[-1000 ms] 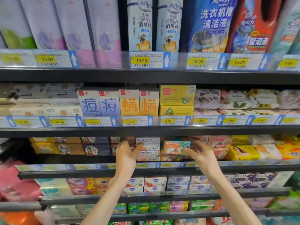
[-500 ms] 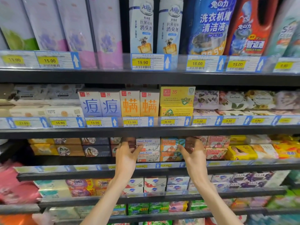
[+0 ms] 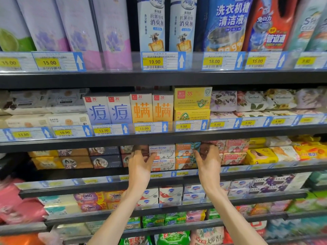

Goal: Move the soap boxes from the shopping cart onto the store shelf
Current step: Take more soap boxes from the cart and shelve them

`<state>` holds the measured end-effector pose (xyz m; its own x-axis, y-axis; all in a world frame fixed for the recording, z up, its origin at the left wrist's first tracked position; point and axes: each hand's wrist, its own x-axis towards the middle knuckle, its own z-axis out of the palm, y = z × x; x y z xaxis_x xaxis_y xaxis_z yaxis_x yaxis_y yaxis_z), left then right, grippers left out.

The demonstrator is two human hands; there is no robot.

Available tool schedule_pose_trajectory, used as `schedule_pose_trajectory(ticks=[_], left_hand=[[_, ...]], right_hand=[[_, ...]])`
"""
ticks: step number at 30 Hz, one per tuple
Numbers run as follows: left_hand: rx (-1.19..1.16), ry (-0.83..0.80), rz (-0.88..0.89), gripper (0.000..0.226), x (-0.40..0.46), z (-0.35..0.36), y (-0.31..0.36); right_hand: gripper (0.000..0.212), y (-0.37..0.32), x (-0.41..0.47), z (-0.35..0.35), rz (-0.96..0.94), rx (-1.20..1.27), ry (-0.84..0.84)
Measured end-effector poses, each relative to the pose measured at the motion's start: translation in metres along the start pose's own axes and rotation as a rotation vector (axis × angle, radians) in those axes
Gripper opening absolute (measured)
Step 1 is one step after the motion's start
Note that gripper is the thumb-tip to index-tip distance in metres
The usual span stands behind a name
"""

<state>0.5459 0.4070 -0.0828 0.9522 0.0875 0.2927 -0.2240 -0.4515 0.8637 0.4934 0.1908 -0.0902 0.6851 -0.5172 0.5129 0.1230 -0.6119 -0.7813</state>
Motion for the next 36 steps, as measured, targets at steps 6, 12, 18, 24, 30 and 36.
schedule_pose_trajectory(ticks=[6,12,18,24,30,36], left_hand=[[0.023,0.003,0.045,0.037,-0.005,-0.009,-0.005],[0.142,0.093,0.163,0.029,-0.048,-0.058,-0.011],[0.446,0.235,0.118,0.03,-0.131,-0.146,-0.039],[0.622,0.419,-0.07,0.037,-0.235,-0.254,-0.067],[0.821,0.601,-0.283,0.044,-0.34,-0.378,-0.094],[0.973,0.678,-0.431,0.042,-0.431,-0.496,-0.136]], right_hand=[[0.014,-0.006,-0.019,-0.011,0.007,-0.023,-0.036],[0.015,-0.027,-0.047,0.0,-0.182,0.009,-0.397],[0.027,-0.073,-0.085,0.049,-0.546,-0.062,-0.746],[0.042,-0.163,-0.178,0.11,-0.807,0.099,-1.05],[0.051,-0.287,-0.302,0.151,-1.029,0.274,-1.319],[0.06,-0.39,-0.43,0.2,-1.246,0.369,-1.441]])
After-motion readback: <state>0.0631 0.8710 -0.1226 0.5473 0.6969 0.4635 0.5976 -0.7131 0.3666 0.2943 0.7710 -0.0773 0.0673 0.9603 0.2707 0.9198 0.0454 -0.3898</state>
